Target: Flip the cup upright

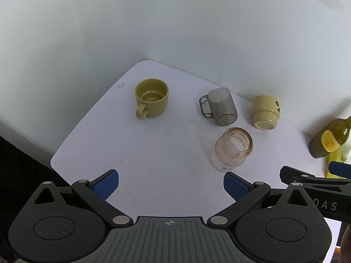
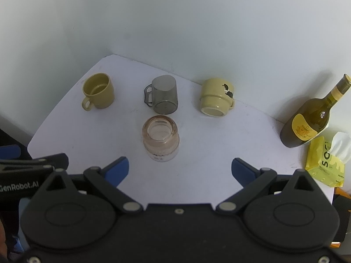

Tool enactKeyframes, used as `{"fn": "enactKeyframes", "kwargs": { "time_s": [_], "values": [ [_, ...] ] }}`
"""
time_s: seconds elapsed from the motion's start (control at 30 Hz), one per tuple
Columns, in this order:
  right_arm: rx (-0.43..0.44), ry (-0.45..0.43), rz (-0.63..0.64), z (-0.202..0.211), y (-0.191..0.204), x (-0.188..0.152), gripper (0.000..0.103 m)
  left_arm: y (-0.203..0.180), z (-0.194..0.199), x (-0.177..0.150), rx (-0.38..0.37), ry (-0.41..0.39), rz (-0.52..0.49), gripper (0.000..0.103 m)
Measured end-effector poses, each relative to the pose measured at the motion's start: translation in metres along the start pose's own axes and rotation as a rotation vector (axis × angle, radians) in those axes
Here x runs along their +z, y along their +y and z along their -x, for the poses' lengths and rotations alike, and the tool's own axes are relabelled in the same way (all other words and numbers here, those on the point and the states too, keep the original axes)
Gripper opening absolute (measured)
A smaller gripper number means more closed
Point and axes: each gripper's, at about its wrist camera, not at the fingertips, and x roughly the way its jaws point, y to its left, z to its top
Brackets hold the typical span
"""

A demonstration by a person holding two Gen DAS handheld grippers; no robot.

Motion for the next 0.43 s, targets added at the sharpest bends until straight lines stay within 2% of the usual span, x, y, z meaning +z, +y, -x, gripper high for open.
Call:
{"fn": "enactKeyframes", "kwargs": {
  "time_s": [0.43],
  "values": [
    [0.003,0.011,-0.010,-0.0020,-0.0014,-0.0018,0.100,-0.0010,-0.0002,0.0004,0.006,0.007,-0.003,0.103]
  ]
}}
